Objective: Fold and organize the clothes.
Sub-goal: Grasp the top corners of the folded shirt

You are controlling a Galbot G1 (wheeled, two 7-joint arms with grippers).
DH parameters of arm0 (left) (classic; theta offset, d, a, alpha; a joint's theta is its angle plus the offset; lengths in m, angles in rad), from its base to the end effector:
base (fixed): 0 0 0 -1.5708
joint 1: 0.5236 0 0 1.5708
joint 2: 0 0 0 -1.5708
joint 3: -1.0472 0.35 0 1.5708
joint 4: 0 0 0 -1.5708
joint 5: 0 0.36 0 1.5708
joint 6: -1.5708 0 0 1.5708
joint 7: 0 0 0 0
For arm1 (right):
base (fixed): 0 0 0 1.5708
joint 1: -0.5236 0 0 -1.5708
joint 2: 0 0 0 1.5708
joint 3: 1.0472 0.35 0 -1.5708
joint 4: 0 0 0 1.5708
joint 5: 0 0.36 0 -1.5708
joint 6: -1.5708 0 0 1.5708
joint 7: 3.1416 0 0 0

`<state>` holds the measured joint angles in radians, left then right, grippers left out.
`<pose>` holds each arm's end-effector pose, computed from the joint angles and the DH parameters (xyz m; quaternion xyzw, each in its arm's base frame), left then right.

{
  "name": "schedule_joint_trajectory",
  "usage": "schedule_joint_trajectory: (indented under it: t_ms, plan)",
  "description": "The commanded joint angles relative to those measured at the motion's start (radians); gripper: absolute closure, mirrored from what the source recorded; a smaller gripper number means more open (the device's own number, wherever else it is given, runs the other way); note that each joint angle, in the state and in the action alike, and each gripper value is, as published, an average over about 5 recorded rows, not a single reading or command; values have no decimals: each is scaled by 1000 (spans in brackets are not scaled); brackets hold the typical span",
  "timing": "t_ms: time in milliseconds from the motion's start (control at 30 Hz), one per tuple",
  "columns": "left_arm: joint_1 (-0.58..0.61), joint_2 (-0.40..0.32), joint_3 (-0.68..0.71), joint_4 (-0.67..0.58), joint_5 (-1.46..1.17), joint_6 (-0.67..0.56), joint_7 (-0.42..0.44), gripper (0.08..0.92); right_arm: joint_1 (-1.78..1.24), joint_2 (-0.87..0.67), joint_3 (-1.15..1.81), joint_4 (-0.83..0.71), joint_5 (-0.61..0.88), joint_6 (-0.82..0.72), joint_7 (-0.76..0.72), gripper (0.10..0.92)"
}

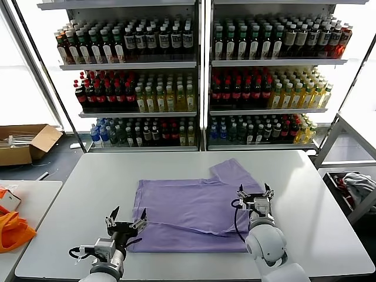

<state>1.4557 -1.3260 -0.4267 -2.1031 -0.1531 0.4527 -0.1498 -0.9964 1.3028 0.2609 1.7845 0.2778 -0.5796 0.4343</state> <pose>0.2160 0.0114 -0.2783 -0.0235 -0.9835 -0.0467 0.1734 0.3539 0.0156 -0.2705 -0.0602 -0.9789 0.0708 0.1822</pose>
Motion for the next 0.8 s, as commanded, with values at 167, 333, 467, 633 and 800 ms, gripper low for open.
schedule_joint_trajectory:
  t_ms: [167,333,467,633,800]
  plan:
    - [-376,239,71,343,-246,-8,104,177,263,0,-42,-214,143,1,-63,203]
    - [-503,262,124,473,-295,-21,130,177,316,-10,-63,-290,182,1,-151,203]
    - [-575,268,158,558,-323,-24,140,177,342,-5,-69,-335,161,1,-163,203]
    - [-634,262,184,622,-337,-24,141,177,383,14,-66,-411,153,1,-168,203]
    - [-665,249,196,660,-341,-18,131,177,425,33,-61,-481,139,2,-174,203]
